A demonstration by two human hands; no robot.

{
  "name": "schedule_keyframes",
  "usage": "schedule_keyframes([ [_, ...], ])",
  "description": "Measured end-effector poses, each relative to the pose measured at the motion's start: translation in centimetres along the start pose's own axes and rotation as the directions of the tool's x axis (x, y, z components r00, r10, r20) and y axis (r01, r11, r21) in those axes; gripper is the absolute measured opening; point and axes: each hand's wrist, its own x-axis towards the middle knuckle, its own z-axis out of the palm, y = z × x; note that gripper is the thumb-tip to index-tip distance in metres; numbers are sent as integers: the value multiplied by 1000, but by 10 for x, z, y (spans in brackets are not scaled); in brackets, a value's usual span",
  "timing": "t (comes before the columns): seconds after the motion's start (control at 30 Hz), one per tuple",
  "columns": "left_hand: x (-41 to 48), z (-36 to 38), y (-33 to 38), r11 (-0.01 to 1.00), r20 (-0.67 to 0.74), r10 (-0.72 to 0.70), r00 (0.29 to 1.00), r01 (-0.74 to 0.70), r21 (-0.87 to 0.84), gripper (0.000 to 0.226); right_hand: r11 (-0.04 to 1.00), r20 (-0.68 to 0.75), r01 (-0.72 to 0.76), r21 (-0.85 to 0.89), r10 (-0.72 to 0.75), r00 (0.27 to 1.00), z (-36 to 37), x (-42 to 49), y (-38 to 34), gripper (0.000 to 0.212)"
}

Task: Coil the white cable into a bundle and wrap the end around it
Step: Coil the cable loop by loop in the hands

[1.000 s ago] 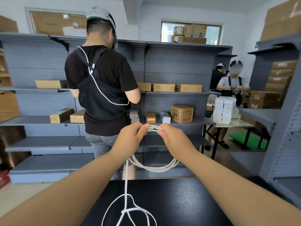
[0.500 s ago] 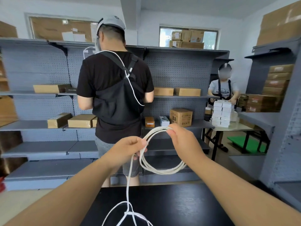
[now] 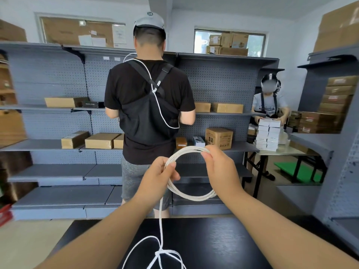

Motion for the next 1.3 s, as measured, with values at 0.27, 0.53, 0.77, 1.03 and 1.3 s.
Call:
schedule_keyframes([
  [0.27, 1, 5, 5, 947, -176, 239, 955, -189, 261, 12, 979, 30, -140, 149, 137, 990, 8, -9, 3, 20],
  [0.53, 7, -1, 12, 872, -88, 272, 958, -207, 443, 16, 986, 181, -143, 83, 126, 975, 8, -11, 12, 33],
  [0.77, 6, -2, 16, 778, 106, 301, 948, -308, 547, 16, 998, 331, -18, 63, -4, 944, 11, -3, -1, 39],
  [1.03, 8, -16, 13, 975, 318, 6, 948, -75, 208, 15, 991, 359, 107, -76, -73, 930, 3, 2, 4, 26],
  [1.3, 14, -36, 10, 973, 504, -230, 832, 213, 93, 9, 990, 325, 104, -91, -69, 943, -6, 4, 10, 25],
])
